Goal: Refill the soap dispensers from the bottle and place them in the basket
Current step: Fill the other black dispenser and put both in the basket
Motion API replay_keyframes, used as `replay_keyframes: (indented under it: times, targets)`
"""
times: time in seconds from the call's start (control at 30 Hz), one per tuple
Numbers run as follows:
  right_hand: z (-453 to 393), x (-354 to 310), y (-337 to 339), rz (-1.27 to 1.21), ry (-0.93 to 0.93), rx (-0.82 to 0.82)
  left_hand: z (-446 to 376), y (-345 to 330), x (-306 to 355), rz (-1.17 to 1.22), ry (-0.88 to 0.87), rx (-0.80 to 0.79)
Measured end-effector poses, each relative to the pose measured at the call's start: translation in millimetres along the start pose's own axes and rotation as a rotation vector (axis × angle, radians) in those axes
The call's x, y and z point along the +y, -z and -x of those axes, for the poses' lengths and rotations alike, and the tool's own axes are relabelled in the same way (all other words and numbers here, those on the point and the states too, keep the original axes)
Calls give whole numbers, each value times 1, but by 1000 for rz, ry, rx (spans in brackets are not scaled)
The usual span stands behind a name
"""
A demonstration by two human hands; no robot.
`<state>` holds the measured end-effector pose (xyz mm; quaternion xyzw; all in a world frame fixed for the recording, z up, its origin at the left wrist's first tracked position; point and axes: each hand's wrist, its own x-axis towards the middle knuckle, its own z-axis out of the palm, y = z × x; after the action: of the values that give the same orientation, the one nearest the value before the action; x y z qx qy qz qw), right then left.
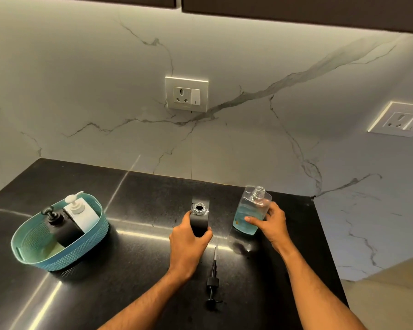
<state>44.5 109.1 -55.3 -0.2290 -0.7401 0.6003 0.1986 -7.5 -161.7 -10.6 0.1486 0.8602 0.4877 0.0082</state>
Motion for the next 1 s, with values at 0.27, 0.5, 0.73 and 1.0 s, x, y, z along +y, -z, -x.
replay_keyframes:
  times: [0.27,0.5,0.73,1.0]
  targets:
    - [23,-1,-12,21,69,110,12,0,7,-19,-4,48]
    - [50,-24,-29,160,209,276,21,8,10,-33,-35,63]
    - [83,-65,-43,329,413,363,26,25,15,-49,-83,45]
    - [111,-96,-59,560,545,402,23,59,14,-80,-128,28]
